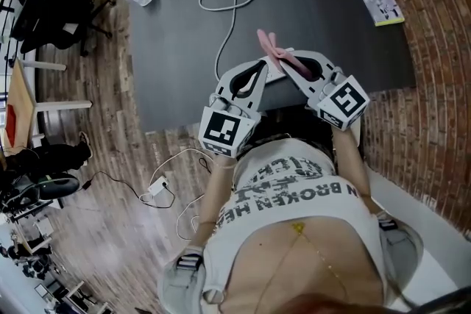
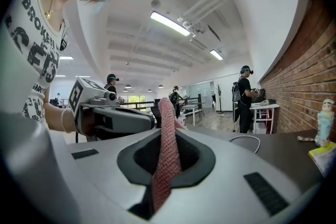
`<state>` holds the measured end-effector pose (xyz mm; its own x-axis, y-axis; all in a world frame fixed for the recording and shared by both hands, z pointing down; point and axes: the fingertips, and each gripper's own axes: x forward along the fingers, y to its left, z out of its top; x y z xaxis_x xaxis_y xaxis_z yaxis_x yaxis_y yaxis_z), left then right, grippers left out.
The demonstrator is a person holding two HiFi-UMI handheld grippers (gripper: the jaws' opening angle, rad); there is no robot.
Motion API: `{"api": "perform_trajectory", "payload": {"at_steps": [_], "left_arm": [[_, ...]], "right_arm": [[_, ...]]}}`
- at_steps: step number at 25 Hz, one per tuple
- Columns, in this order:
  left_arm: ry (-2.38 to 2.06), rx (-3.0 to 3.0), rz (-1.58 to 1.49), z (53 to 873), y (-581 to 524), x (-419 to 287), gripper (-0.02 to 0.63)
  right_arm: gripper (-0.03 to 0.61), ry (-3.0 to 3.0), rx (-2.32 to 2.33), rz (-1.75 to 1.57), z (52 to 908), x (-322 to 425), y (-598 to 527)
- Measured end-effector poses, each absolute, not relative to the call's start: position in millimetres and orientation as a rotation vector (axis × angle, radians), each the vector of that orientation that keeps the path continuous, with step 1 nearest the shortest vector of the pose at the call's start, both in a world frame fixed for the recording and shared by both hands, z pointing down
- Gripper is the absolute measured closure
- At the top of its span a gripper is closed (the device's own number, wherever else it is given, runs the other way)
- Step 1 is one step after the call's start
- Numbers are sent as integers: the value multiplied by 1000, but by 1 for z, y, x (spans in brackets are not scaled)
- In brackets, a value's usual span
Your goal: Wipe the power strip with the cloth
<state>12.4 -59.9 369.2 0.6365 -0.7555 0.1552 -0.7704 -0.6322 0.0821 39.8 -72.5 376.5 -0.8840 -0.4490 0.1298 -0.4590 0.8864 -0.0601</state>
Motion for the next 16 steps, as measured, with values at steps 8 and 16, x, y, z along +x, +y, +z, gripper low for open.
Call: {"api": "perform_trajectory", "payload": {"at_steps": [8,16], "left_arm": [[-1276,2731,167,359,-60,11,606],[-1279,2743,189,357,-60,15,606]], "right_arm": [[561,-2951,721,98,365,34,-70],[562,-2944,728,93,363,36,-70]]}}
